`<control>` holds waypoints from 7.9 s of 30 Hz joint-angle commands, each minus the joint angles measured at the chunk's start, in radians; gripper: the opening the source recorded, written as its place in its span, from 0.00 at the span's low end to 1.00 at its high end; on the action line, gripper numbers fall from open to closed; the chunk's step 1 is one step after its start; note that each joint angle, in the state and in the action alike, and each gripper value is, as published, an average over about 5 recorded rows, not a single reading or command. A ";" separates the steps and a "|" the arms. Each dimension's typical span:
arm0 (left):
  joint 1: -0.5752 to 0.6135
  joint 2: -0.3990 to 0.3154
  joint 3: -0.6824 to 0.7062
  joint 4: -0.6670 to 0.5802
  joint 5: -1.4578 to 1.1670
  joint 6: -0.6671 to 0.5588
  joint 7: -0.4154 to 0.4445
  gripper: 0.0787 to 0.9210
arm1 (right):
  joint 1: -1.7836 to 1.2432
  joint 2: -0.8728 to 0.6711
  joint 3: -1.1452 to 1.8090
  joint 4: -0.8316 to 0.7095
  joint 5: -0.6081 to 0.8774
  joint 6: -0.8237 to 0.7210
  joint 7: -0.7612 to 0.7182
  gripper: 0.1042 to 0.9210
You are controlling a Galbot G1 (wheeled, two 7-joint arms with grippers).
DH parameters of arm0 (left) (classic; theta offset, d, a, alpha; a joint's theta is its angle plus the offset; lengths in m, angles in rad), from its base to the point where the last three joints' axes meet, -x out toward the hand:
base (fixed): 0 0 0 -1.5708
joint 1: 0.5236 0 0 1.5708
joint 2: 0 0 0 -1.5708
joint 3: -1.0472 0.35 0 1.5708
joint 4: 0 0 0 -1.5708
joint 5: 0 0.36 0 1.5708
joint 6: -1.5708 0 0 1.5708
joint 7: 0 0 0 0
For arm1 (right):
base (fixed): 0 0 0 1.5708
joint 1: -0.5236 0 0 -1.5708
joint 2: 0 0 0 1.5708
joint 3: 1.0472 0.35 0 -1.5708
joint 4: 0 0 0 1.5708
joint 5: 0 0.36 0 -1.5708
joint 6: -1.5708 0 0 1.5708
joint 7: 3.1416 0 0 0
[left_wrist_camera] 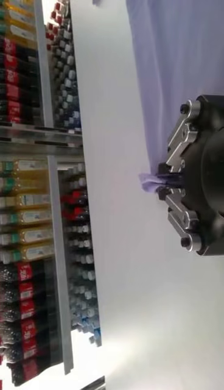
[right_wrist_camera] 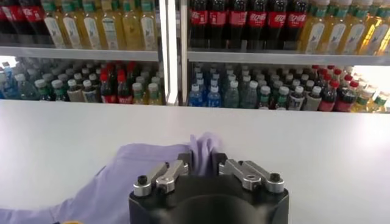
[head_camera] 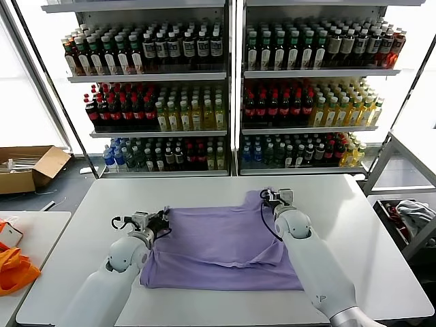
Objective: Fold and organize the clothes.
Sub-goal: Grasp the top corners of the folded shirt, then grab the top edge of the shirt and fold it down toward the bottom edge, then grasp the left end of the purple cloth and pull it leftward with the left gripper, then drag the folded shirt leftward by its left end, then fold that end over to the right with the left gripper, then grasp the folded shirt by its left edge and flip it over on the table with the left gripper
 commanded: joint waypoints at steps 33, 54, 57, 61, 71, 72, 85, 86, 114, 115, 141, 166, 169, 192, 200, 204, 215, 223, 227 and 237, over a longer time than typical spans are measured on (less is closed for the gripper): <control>0.333 0.044 -0.171 -0.363 0.144 -0.248 0.016 0.01 | -0.448 -0.023 0.113 0.696 -0.178 0.044 0.113 0.01; 0.466 0.006 -0.187 -0.400 0.226 -0.236 0.028 0.01 | -0.652 -0.041 0.180 0.738 -0.201 0.046 0.155 0.01; 0.485 0.008 -0.194 -0.407 0.234 -0.236 0.032 0.01 | -0.666 -0.038 0.176 0.741 -0.207 0.048 0.156 0.01; 0.512 0.007 -0.198 -0.420 0.250 -0.239 0.038 0.01 | -0.685 -0.029 0.170 0.742 -0.220 0.052 0.156 0.01; 0.543 -0.004 -0.193 -0.410 0.315 -0.240 0.046 0.01 | -0.707 -0.017 0.166 0.728 -0.245 0.060 0.154 0.01; 0.545 -0.005 -0.193 -0.410 0.322 -0.239 0.046 0.01 | -0.709 -0.015 0.165 0.726 -0.247 0.061 0.155 0.01; 0.530 -0.022 -0.218 -0.434 0.348 -0.234 0.038 0.33 | -0.742 -0.014 0.158 0.751 -0.280 0.077 0.170 0.03; 0.533 -0.025 -0.223 -0.444 0.348 -0.233 0.036 0.36 | -0.745 -0.015 0.159 0.756 -0.285 0.076 0.172 0.05; 0.596 -0.194 -0.296 -0.479 0.295 -0.164 -0.049 0.88 | -0.828 -0.056 0.252 0.968 -0.234 0.106 0.190 0.88; 0.595 -0.194 -0.297 -0.473 0.288 -0.164 -0.049 0.88 | -0.830 -0.057 0.251 0.968 -0.235 0.107 0.190 0.88; 0.630 -0.194 -0.293 -0.461 0.242 -0.168 0.002 0.54 | -0.789 -0.056 0.225 0.947 -0.232 0.096 0.189 0.88; 0.560 0.241 -0.837 -0.428 0.128 -0.163 0.033 0.02 | -0.714 -0.070 0.256 0.925 -0.170 0.083 0.211 0.88; 0.554 0.290 -0.839 -0.374 0.191 -0.178 0.054 0.02 | -0.717 -0.070 0.256 0.925 -0.168 0.085 0.211 0.88; 0.494 -0.146 -0.241 -0.522 0.283 -0.139 0.010 0.02 | -0.813 -0.051 0.295 1.019 -0.178 0.088 0.209 0.88; 0.450 -0.179 -0.152 -0.429 0.323 -0.143 0.012 0.02 | -0.851 -0.030 0.298 1.045 -0.189 0.093 0.215 0.88; 0.420 -0.185 -0.136 -0.406 0.322 -0.137 0.013 0.02 | -0.869 -0.021 0.303 1.045 -0.193 0.102 0.214 0.88; 0.402 -0.204 -0.097 -0.383 0.342 -0.138 0.024 0.02 | -0.876 0.015 0.282 1.021 -0.212 0.116 0.215 0.88; 0.435 -0.212 -0.064 -0.391 0.157 -0.214 0.001 0.15 | -0.874 0.017 0.263 0.999 -0.222 0.125 0.218 0.88; 0.488 -0.225 -0.026 -0.487 -0.069 -0.200 -0.020 0.29 | -0.854 0.015 0.251 0.986 -0.222 0.125 0.219 0.88; 0.467 -0.221 -0.135 -0.772 -0.330 -0.150 -0.094 0.63 | -0.810 -0.003 0.210 0.936 -0.222 0.126 0.223 0.88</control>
